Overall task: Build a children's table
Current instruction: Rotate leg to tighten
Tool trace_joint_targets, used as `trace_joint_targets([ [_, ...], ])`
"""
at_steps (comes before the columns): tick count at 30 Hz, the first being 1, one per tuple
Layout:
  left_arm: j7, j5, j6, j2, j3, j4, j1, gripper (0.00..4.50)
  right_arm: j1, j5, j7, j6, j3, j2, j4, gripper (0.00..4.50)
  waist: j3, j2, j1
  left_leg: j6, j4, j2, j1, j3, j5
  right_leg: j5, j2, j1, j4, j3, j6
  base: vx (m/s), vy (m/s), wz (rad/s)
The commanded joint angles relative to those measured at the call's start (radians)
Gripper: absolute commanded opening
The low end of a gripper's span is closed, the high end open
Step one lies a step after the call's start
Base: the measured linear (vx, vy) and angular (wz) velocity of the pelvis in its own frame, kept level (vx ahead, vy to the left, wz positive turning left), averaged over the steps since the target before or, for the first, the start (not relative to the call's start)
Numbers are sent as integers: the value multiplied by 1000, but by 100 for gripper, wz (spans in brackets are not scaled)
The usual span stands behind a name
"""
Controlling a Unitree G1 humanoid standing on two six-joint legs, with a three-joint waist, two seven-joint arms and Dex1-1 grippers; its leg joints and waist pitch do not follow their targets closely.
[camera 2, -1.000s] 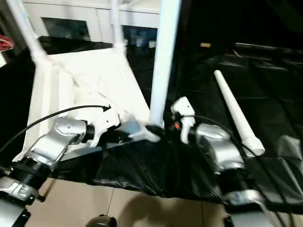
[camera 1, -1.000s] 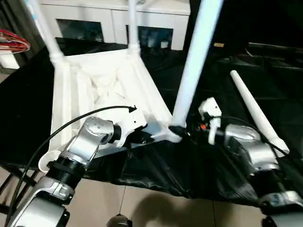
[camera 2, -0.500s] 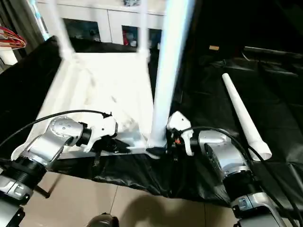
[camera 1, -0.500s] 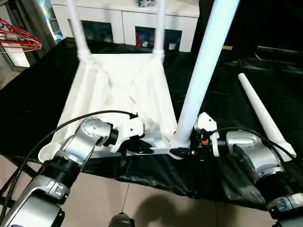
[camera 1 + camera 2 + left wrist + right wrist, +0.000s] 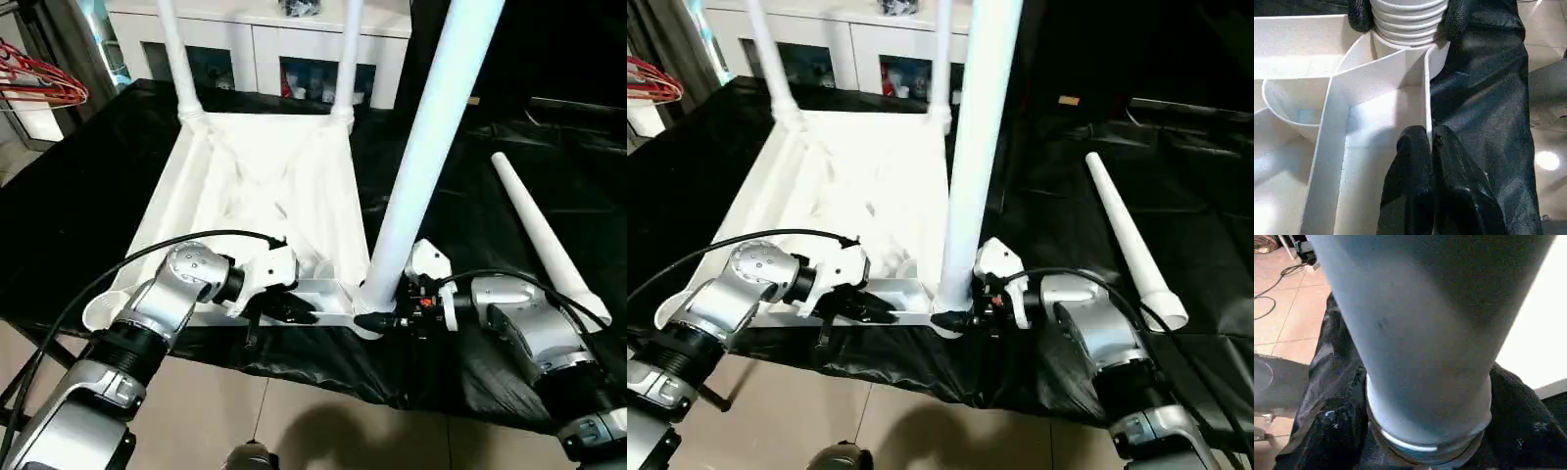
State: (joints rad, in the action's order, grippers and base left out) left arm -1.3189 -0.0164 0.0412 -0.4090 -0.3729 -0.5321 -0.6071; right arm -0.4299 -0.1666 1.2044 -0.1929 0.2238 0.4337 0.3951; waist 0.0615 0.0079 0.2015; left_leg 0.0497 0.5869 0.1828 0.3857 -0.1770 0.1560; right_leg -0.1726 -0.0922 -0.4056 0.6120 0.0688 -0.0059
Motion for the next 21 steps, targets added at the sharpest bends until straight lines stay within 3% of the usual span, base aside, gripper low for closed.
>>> trace_joint_targets([
  [1,46,9,-4,38,9,-2,-48,0,27,-30,1,-25,10,-29,-21,282,-74,10,-6,14,-78,52,-27,19,364,-260,-66,41,-74,-44,-220,0,0,0],
  [8,166,16,35,97,59,-32,-48,0,60,-46,-161,-14,-63,-113,3,281,-73,6,-14,26,-81,50,-26,23,381,-335,-72,41,-83,-43,-192,0,0,0],
  [11,298,-6,63,148,78,-42,-45,0,48,-38,-381,-3,-140,-215,88,281,-73,8,-22,34,-84,49,-24,26,375,-349,-73,40,-83,-43,-183,0,0,0],
  [12,341,-9,76,169,86,-44,-45,0,43,-27,-443,11,-156,-244,115,281,-71,6,-35,44,-84,47,-25,26,392,-367,-73,37,-86,-42,-180,0,0,0],
  [15,381,-13,89,189,93,-45,-46,0,36,-17,-505,23,-170,-270,143,281,-73,6,-51,35,-84,45,-22,26,372,-341,-70,42,-87,-41,-176,0,0,0],
  [16,463,-23,109,227,108,-46,-49,0,12,1,-626,43,-198,-316,205,281,-74,12,-53,37,-84,46,-21,26,367,-327,-71,41,-84,-42,-180,0,0,0],
  [18,543,-35,121,272,119,-41,-44,0,-23,9,-746,66,-230,-369,276,281,-73,9,-67,39,-83,43,-21,24,363,-330,-70,40,-85,-40,-186,0,0,0],
  [21,555,-49,106,289,100,-31,-27,0,-46,9,-778,95,-244,-397,307,281,-75,10,-69,23,-82,43,-22,22,352,-318,-66,40,-89,-42,-173,0,0,0],
])
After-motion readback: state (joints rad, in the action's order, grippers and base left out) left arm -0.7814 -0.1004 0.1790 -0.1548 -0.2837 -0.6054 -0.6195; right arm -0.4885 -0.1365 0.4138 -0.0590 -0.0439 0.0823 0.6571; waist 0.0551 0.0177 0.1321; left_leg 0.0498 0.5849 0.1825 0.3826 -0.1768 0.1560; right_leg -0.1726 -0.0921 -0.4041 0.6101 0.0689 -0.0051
